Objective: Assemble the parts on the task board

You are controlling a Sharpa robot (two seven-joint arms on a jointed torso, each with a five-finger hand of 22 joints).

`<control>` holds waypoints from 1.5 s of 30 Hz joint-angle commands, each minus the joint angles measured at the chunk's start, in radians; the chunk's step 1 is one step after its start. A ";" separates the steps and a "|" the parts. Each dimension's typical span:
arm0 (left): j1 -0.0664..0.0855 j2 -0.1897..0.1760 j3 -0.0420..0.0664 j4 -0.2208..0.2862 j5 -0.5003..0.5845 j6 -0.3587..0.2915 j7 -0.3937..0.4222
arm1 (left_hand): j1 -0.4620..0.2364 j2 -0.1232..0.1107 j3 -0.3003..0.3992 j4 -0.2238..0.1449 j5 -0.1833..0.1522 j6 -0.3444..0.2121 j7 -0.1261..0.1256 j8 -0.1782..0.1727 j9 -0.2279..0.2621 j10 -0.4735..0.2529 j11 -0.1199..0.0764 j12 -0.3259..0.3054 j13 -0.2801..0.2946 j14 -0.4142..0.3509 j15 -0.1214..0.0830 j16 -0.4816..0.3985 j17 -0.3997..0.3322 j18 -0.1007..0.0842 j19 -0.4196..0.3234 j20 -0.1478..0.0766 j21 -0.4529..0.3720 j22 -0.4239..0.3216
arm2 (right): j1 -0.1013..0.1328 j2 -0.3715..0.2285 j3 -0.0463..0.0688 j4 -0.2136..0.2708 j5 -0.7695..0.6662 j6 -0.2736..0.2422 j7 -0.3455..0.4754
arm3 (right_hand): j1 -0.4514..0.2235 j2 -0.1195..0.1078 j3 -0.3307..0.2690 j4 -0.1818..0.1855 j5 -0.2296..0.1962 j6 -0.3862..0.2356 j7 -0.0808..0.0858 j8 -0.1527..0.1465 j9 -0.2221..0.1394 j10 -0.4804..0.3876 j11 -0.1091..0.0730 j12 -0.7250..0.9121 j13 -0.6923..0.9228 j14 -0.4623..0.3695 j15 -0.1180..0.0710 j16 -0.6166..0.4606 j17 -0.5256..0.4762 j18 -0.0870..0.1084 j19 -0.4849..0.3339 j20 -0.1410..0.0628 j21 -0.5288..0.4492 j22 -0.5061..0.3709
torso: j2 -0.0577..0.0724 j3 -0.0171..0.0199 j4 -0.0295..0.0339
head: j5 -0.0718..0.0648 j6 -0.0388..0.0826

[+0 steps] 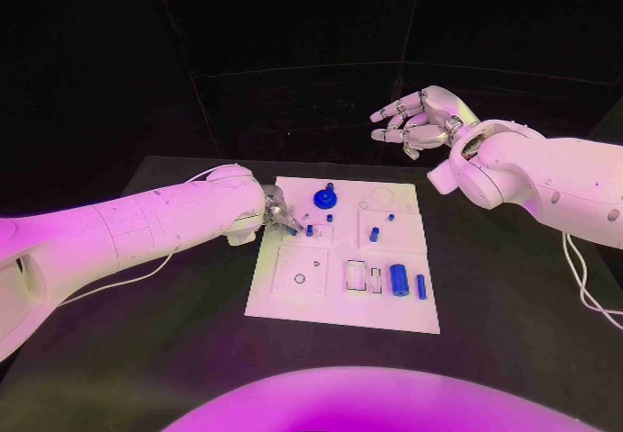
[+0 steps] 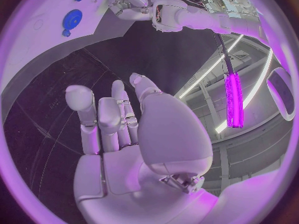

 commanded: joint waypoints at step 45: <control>0.006 -0.023 0.003 0.033 0.000 -0.080 0.029 | 0.006 0.011 -0.063 0.015 0.002 -0.011 0.000 0.003 0.001 -0.012 -0.001 -0.015 -0.029 0.107 -0.010 0.003 0.263 -0.008 -0.003 -0.003 -0.019 -0.023 | 0.002 0.006 0.000 -0.011 -0.003 0.011 0.000 | -0.008 -0.009 0.007 0.000 0.003 -0.002 -0.003 0.002 -0.001 0.007 -0.002 0.004 -0.003 0.006 -0.001 -0.006 -0.001 0.012 0.005 0.001 -0.007 -0.003 | 0.000 -0.0005 -0.0003 | -0.008 0.000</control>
